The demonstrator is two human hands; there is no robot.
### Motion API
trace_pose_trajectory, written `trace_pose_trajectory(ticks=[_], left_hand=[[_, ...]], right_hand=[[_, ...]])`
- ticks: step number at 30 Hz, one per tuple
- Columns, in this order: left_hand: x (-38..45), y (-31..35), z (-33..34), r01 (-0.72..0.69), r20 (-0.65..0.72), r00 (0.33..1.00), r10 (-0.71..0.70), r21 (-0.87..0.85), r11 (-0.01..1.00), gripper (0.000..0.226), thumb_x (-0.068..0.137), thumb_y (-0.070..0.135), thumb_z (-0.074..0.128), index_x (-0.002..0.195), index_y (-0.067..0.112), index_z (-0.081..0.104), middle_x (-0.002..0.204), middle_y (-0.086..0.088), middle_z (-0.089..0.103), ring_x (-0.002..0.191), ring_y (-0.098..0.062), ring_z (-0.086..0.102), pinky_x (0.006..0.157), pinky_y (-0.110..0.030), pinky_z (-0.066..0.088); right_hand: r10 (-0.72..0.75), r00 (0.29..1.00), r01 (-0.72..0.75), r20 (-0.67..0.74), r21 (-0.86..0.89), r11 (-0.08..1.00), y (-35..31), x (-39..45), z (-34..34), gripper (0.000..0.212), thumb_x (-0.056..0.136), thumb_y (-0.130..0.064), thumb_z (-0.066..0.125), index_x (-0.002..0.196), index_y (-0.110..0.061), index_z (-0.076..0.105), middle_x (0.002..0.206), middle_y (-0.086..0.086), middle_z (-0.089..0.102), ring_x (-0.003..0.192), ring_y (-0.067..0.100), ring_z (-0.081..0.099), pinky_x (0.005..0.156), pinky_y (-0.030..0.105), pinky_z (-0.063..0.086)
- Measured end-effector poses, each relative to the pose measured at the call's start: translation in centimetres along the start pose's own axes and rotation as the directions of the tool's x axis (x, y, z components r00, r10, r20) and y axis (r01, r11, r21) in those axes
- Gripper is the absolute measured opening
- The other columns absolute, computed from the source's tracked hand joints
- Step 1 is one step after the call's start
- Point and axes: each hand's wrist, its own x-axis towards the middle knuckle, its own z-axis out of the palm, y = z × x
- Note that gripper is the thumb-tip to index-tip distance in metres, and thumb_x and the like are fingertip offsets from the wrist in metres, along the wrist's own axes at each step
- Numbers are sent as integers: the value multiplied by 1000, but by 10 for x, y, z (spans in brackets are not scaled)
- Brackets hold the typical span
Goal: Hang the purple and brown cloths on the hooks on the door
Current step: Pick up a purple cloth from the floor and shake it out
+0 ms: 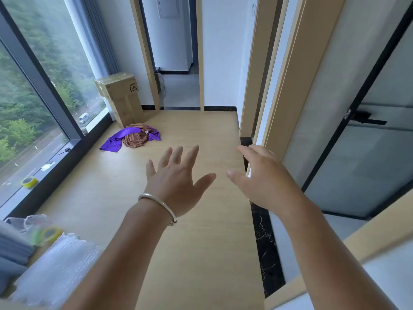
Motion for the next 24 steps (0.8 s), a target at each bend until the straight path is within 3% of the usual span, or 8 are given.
trace_pose_trajectory(ticks=[5,11,24], left_hand=[[8,1,16,-8,-30,1000,9,46,999,80,79,78,12,150,44,-2,162,4,0,148,-17,-7,117,-53,-2],[43,-16,32,10,14,1000,-11,54,998,77,84,75,18,150,42,-3,162,3,-1,148,-17,-9,117,-54,-2],[227,-61,50,-26,70,997,28,-21,999,80,81,75,17,150,42,-5,162,3,-2,148,-17,-8,118,-54,1]], right_hand=[[-51,999,50,-9,-31,998,12,9,14,66,90,-53,51,148,-28,31,154,-3,28,143,15,16,116,37,19],[-62,997,62,41,-11,998,19,38,39,64,91,-52,51,148,-29,31,156,-3,26,145,15,12,118,38,16],[42,998,-39,49,-61,997,30,218,77,61,91,-49,52,146,-30,34,154,-6,27,143,10,13,115,34,17]])
